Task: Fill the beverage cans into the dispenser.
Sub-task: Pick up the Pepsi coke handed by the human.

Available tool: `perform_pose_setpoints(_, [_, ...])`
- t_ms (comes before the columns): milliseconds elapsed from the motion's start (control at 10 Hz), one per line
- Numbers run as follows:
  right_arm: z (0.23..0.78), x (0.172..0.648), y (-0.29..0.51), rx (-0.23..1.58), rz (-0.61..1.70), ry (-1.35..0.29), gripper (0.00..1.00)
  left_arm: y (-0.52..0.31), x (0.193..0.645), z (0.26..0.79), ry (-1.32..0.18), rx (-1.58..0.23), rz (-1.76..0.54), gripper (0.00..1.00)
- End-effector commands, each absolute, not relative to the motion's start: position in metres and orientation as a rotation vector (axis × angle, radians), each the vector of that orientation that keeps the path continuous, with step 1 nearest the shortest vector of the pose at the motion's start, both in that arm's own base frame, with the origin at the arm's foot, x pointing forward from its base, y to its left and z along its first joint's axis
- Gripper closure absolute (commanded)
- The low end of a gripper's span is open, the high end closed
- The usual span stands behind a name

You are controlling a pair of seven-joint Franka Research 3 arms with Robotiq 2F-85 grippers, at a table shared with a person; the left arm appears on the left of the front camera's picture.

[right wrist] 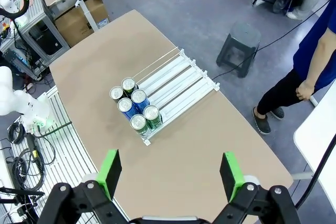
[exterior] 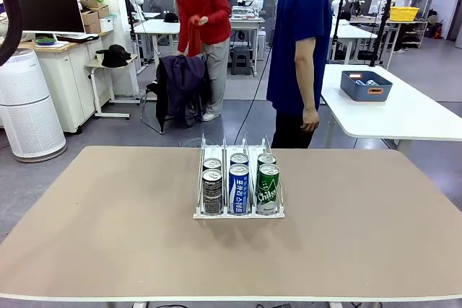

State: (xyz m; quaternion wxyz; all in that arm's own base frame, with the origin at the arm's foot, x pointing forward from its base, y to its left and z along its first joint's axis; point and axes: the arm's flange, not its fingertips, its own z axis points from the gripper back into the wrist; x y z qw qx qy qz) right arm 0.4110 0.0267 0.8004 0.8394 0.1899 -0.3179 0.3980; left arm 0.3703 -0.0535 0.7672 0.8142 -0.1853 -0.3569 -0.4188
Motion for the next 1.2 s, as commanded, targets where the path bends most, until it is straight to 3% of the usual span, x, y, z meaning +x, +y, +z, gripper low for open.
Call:
perform_pose_setpoints(0, [0.7989,0.4097,0.0251,0.409,0.855,-0.687,0.00,-0.0554,0.3694,0.7593,-0.760,-0.419,-0.885,0.00])
perform_pose_setpoints(1100, [0.8004,0.4110,0.0267,0.402,0.841,-0.672,0.00,-0.0535,0.3703,0.7672,-0.762,-0.395,-0.894,0.00])
